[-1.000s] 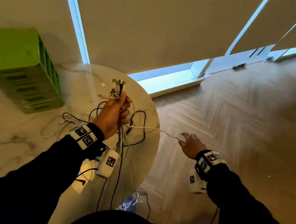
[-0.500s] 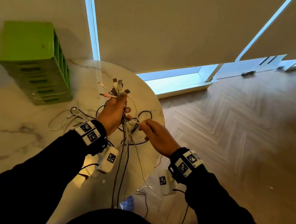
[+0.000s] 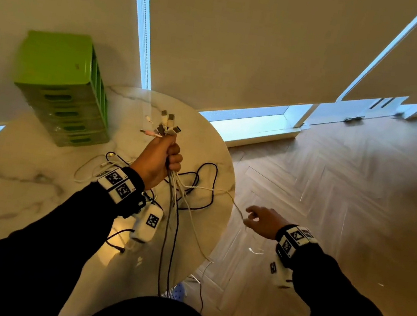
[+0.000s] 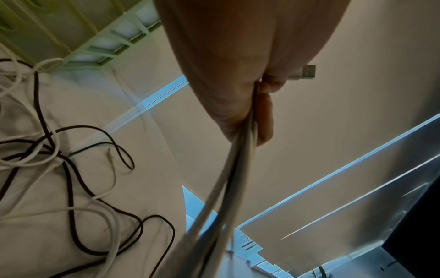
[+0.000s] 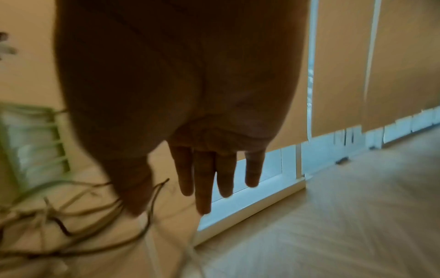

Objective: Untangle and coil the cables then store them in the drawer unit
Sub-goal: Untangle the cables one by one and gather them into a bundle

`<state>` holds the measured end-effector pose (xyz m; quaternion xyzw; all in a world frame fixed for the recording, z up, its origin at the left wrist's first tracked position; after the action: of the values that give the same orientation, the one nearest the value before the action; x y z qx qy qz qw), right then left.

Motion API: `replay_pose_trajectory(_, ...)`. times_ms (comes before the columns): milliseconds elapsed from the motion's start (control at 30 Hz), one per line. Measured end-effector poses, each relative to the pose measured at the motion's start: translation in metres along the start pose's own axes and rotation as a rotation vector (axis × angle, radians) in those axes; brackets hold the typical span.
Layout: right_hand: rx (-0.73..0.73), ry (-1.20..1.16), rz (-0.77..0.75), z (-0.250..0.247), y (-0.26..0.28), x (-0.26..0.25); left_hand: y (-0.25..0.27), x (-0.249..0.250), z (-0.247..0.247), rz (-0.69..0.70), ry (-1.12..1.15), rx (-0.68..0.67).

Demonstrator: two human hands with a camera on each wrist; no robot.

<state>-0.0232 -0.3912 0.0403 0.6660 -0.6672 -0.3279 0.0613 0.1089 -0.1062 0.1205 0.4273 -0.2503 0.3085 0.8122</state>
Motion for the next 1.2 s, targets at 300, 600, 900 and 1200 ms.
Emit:
replay_pose_trajectory(300, -0.011, -0.481, -0.555, -0.032, -0.035, -0.179, 0.025, 0.003, 0.012, -0.095, -0.231, -0.134)
replay_pose_trajectory(600, -0.635, -0.674, -0.570, 0.040, -0.036, -0.220, 0.062, 0.042, -0.021, -0.128, -0.108, -0.282)
replay_pose_trajectory(900, 0.088, -0.167, -0.410, -0.037, -0.064, -0.137, 0.069, 0.078, -0.064, 0.121, 0.235, -0.178)
replay_pose_trajectory(1200, 0.101, 0.009, -0.590, 0.026, -0.037, -0.204, 0.058, 0.094, -0.071, 0.446, 0.440, 0.267)
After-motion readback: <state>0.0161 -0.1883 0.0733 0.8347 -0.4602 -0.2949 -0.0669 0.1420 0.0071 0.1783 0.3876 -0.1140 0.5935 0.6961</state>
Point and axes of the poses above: each hand's wrist, its own y-axis away from the middle knuckle, its own z-axis out of the palm, x = y × z, the point moved 5 cm from there along -y, towards the middle knuckle, and after that the axes turned 15 degrees about -z, right-handed, at the moved point
